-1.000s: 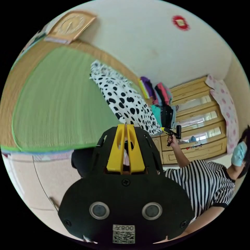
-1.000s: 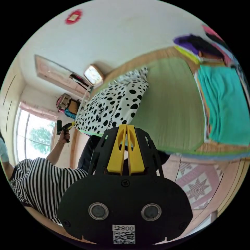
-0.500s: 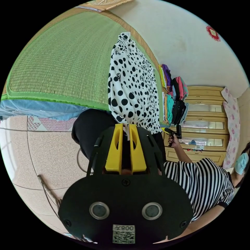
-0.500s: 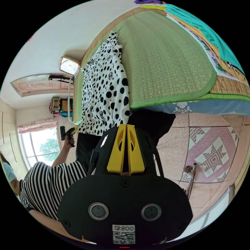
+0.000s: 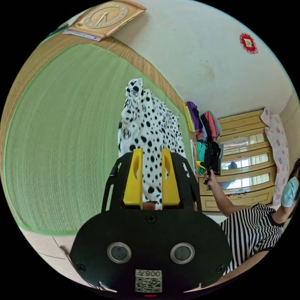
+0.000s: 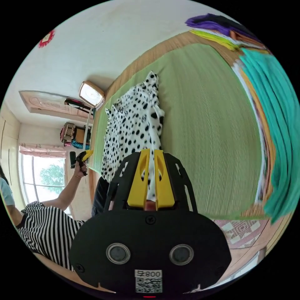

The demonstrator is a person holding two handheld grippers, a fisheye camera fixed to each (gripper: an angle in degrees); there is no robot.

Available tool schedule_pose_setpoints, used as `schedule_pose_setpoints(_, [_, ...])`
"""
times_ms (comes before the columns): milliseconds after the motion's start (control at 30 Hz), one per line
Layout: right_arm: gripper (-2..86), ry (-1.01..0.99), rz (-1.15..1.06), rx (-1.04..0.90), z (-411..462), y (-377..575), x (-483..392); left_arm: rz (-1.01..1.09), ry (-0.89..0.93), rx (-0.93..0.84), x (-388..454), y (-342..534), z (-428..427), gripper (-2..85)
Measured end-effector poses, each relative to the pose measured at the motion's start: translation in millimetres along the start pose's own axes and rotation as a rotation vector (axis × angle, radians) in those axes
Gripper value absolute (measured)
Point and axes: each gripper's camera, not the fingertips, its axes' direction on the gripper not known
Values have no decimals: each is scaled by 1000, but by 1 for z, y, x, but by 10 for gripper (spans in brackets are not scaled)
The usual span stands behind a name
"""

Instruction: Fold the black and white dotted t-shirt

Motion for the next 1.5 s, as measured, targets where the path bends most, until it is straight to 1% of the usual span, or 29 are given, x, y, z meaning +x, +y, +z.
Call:
schedule_pose_setpoints(33, [36, 4, -17, 3, 2, -15, -4, 11, -7, 1, 1, -13, 4, 93])
schedule_pose_setpoints(100, [51, 25, -69, 15, 12, -76, -17, 33, -51, 3, 0, -63, 20, 100])
schedule_pose_setpoints(300, [66, 88, -100, 7, 42, -204, -25, 30, -122, 20, -16, -160, 53, 116])
schedule_pose_setpoints(433, [75, 108, -103, 15, 56, -254, -24, 30, -167, 27, -26, -199, 63, 119])
schedule_pose_setpoints(500, [78, 121, -100, 17, 64, -277, -22, 39, -192, 1, -32, -219, 73, 114])
schedule_pose_setpoints(600, [68, 149, -86, -26, 80, -299, -16, 37, -205, -54, -40, -237, 88, 82])
schedule_pose_setpoints(700, [33, 163, -72, -72, 93, -311, -11, 13, -149, -71, -49, -248, 96, 32])
schedule_pose_setpoints(767, [19, 163, -86, -69, 90, -313, -12, 28, -130, -44, -48, -251, 91, 22])
schedule_pose_setpoints(833, [12, 149, -127, -41, 78, -310, -19, 58, -71, 8, -43, -248, 78, 17])
schedule_pose_setpoints(867, [9, 105, -161, 11, 61, -302, -27, 113, 8, 95, -34, -238, 61, 14])
schedule_pose_setpoints(900, [7, 28, -246, 87, 38, -284, -41, 189, 40, 157, -22, -224, 44, 12])
schedule_pose_setpoints(933, [6, 18, -288, 112, 27, -273, -48, 220, 31, 174, -17, -216, 37, 11])
schedule_pose_setpoints(967, [5, 86, -341, 150, 13, -250, -57, 247, -14, 206, -13, -198, 29, 10])
schedule_pose_setpoints(1000, [5, 181, -331, 181, 7, -232, -54, 225, -55, 189, -19, -186, 31, 10])
schedule_pose_setpoints(1033, [5, 198, -315, 185, 8, -227, -49, 205, -69, 173, -24, -183, 33, 9])
schedule_pose_setpoints(1067, [5, 166, -259, 164, 12, -224, -32, 151, -60, 145, -38, -182, 38, 9])
schedule_pose_setpoints(1100, [5, 68, -190, 135, 16, -227, -14, 103, -26, 144, -50, -183, 40, 9])
schedule_pose_setpoints(1167, [5, -19, -133, 156, 16, -232, 0, 65, -11, 161, -58, -187, 38, 9])
schedule_pose_setpoints(1333, [6, -8, -193, 162, 3, -245, -19, 125, -10, 192, -48, -201, 24, 8])
schedule_pose_setpoints(1500, [6, -49, -226, 226, -18, -252, -31, 162, 4, 234, -43, -220, 12, 9])
